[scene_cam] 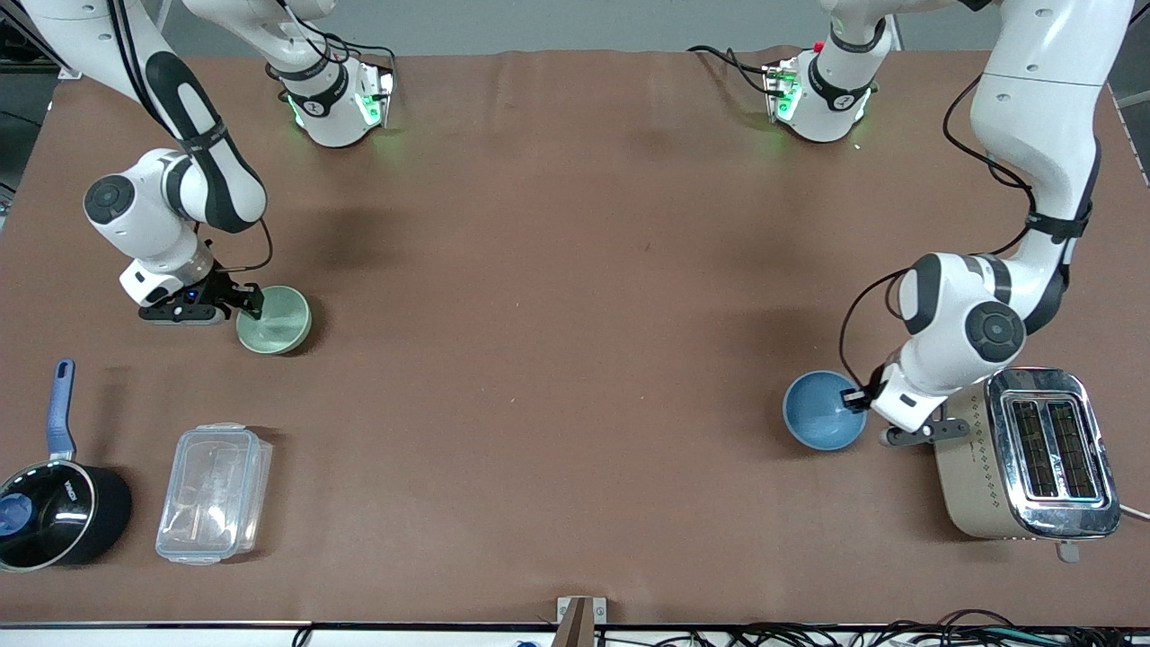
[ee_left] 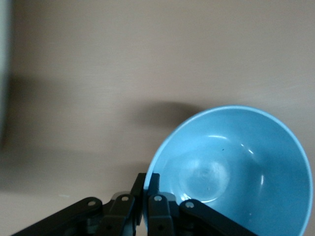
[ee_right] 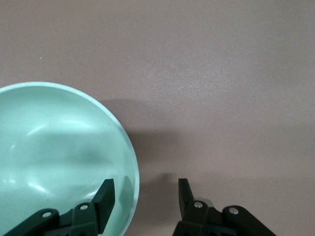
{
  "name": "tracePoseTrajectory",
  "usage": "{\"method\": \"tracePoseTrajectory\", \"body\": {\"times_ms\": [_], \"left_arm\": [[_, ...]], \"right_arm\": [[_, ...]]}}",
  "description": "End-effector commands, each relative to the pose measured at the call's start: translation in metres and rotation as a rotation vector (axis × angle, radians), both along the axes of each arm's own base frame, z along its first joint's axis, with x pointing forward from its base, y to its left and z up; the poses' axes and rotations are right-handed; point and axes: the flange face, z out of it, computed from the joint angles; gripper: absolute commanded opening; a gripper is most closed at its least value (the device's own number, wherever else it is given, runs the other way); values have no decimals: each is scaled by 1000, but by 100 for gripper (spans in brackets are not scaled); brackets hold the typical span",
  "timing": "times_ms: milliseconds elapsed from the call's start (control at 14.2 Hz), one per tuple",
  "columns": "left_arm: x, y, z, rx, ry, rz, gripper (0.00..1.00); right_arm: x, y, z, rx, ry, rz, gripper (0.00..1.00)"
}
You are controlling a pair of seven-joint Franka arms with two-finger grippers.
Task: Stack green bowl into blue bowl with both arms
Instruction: 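Slide the blue bowl to center with the left gripper while the right lifts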
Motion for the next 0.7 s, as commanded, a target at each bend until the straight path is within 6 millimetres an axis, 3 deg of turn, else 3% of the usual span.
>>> {"method": "tracePoseTrajectory", "body": {"times_ms": [0, 141, 211, 493, 634], "left_arm": [[-3, -75, 22, -61, -15, 101, 0], [-10, -145, 27, -102, -12, 171, 0], [-15, -184, 31, -120, -17, 192, 0], [-34, -293, 26, -182, -3, 305, 0], [-54, -333, 15, -190, 18, 311, 0]], "right_arm": [[1, 5, 0, 11, 1, -12, 44], [0, 4, 0, 16, 1, -26, 11], [2, 5, 0, 19, 7, -24, 0], [13, 6, 21, 53, 52, -18, 0], [26, 7, 52, 82, 73, -5, 0]]}}
